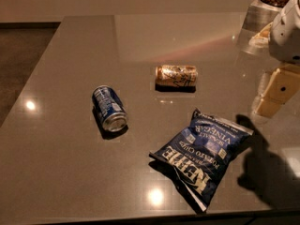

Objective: Place pepsi can upright

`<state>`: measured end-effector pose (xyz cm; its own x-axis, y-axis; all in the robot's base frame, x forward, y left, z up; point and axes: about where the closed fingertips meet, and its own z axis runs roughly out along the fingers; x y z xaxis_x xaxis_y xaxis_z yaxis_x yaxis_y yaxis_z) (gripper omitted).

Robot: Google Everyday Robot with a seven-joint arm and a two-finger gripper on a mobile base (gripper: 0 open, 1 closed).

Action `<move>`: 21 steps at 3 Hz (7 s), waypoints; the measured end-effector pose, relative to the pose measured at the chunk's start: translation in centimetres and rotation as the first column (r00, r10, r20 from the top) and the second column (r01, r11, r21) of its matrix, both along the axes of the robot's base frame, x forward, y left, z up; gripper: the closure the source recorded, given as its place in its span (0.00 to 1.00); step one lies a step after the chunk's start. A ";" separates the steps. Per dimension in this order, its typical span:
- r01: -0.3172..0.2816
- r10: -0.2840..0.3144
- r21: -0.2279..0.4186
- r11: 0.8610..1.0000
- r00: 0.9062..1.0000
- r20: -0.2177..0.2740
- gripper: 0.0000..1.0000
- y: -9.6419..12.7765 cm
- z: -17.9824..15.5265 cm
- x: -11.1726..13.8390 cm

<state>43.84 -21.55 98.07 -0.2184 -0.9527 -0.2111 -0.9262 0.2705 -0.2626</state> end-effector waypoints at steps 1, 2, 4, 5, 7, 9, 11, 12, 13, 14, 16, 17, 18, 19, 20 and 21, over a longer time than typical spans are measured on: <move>0.002 -0.002 0.011 1.000 1.000 0.002 0.00 0.0 0.3 0.1; 0.006 -0.004 0.055 0.998 1.000 -0.025 0.00 1.2 0.3 0.7; 0.022 -0.014 0.118 0.993 0.998 -0.065 0.00 9.4 -0.7 3.4; 0.067 -0.061 0.091 0.994 0.996 -0.066 0.00 12.5 -1.4 4.8; 0.248 -0.245 0.005 0.969 0.960 -0.135 0.00 17.1 -3.1 8.5; 0.338 -0.331 0.024 0.941 0.931 -0.154 0.00 19.1 -3.6 10.0; 0.304 -0.286 0.054 0.951 0.933 -0.218 0.00 21.1 -3.9 9.1; 0.306 -0.280 0.070 0.949 0.926 -0.251 0.00 24.1 -4.7 7.6; 0.325 -0.296 0.068 0.943 0.915 -0.273 0.00 25.6 -6.0 7.0; 0.343 -0.311 0.055 0.938 0.899 -0.308 0.00 28.2 -7.8 6.8; 0.373 -0.338 0.035 0.927 0.874 -0.348 0.00 31.0 -10.0 7.4; 0.410 -0.375 0.016 0.912 0.850 -0.371 0.00 31.5 -11.3 7.7; 0.457 -0.420 -0.001 0.890 0.817 -0.394 0.02 31.8 -12.5 7.9; 0.466 -0.432 -0.012 0.885 0.810 -0.397 0.24 32.1 -12.7 8.1; 0.435 -0.399 0.002 0.900 0.828 -0.394 0.47 32.4 -12.4 8.1; 0.397 -0.349 0.045 0.917 0.850 -0.395 0.70 32.3 -11.4 8.3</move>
Offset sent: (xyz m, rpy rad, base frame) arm 0.0161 0.0318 -0.0010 0.1394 0.1012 -0.0096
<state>52.11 10.77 86.71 -0.6372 -0.7559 -0.1503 -0.7707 0.6223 0.1373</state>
